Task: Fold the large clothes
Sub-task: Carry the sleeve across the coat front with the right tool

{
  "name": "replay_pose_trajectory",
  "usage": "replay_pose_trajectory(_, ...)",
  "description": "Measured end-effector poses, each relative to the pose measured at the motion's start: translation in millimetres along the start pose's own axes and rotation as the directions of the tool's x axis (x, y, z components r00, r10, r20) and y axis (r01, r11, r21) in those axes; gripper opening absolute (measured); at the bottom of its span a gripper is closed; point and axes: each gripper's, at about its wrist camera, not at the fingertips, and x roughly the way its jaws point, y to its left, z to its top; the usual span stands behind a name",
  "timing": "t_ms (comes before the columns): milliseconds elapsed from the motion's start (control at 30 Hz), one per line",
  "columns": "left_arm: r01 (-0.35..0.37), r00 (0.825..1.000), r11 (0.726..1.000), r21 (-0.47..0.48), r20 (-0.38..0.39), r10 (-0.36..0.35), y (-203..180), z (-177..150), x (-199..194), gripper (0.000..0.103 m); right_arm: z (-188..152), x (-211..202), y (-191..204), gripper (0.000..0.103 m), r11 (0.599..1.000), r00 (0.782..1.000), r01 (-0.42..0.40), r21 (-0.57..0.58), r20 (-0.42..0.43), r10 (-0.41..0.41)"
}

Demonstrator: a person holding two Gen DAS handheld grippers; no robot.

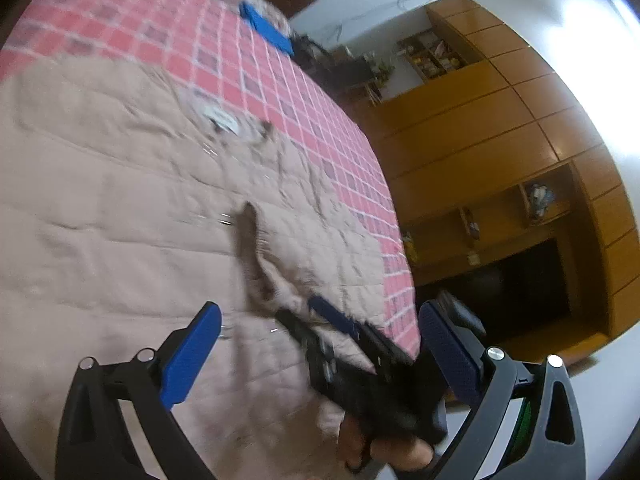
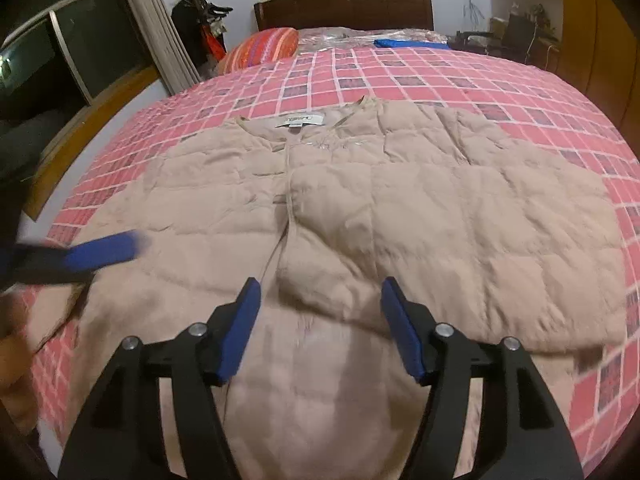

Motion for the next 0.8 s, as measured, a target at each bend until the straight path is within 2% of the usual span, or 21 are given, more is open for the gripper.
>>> replay_pose_trajectory(267, -0.047, 0.985, 0.992, -0.115, -0.172, 0.026, 25, 10, 88, 0.099, -44, -63, -34, 0.071, 0.993, 0.998, -0.053, 0.101, 0.048, 0.048)
replay_pose_trajectory(333, -0.072, 0.982, 0.991, -0.116, -0.182, 0.05, 27, 10, 96, 0.099, -49, -71, -39, 0.072, 0.99, 0.997, -0.063, 0.123, 0.058, 0.056)
replay_pose_trajectory(400, -0.079, 0.985, 0.986, -0.145, -0.161, 0.055, 29, 12, 96, 0.097, -52, -80, -45, 0.074, 0.987, 0.995, -0.073, 0.146, 0.075, 0.062)
replay_pose_trajectory(467, -0.115, 0.983, 0.985, -0.13, -0.159, 0.093, 28, 15, 97, 0.076, -54, -84, -50, 0.074, 0.983, 0.994, -0.081, 0.167, 0.087, 0.067)
replay_pose_trajectory(533, -0.163, 0.973, 0.98, -0.114, -0.182, 0.141, 27, 16, 101, 0.026, -57, -86, -54, 0.075, 0.978, 0.993, -0.093, 0.185, 0.087, 0.078)
replay_pose_trajectory(633, -0.181, 0.969, 0.979, -0.095, -0.188, 0.161, 27, 18, 100, 0.013, -63, -86, -56, 0.075, 0.974, 0.993, -0.103, 0.2, 0.083, 0.088)
replay_pose_trajectory(800, -0.168, 0.977, 0.985, -0.033, -0.139, 0.162, 9, 26, 72, 0.009, -73, -87, -55, 0.075, 0.972, 0.992, -0.118, 0.205, 0.074, 0.105)
